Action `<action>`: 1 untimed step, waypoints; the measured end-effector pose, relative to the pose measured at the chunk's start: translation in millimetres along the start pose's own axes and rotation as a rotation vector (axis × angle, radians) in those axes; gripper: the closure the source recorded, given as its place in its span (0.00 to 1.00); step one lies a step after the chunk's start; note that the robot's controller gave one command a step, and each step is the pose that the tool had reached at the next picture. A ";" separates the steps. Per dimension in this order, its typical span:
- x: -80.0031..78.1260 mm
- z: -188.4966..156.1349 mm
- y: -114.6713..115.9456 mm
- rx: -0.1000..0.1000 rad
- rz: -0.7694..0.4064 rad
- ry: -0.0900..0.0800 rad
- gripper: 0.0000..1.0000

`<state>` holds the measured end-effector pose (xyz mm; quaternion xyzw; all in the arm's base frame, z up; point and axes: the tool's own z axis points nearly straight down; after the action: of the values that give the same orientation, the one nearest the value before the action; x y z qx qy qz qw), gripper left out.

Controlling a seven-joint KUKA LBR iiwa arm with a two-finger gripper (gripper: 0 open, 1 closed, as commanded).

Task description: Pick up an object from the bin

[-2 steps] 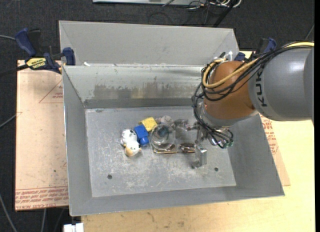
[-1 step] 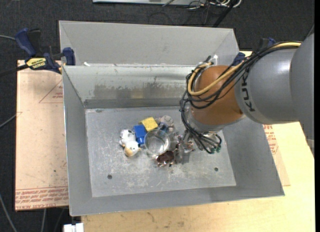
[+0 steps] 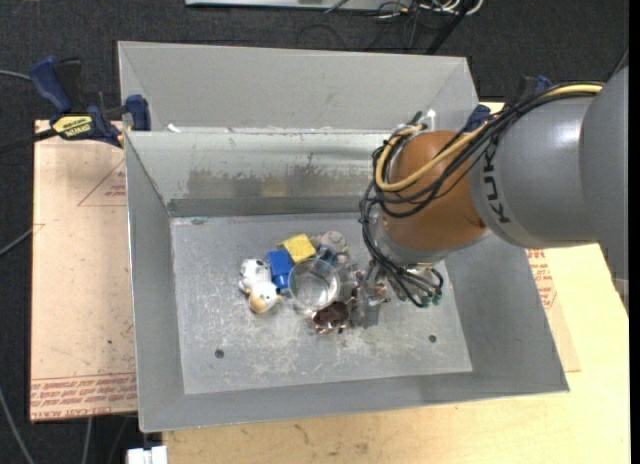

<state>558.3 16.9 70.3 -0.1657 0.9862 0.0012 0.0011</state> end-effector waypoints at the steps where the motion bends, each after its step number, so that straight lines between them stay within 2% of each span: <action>1: 0.7 -2.3 0.2 -0.001 0.000 0.002 1.00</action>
Offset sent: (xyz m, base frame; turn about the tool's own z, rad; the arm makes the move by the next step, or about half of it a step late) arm 0.0002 -0.0001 0.0497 0.0000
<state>557.5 16.9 72.6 -0.1655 0.9862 0.0013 -0.0001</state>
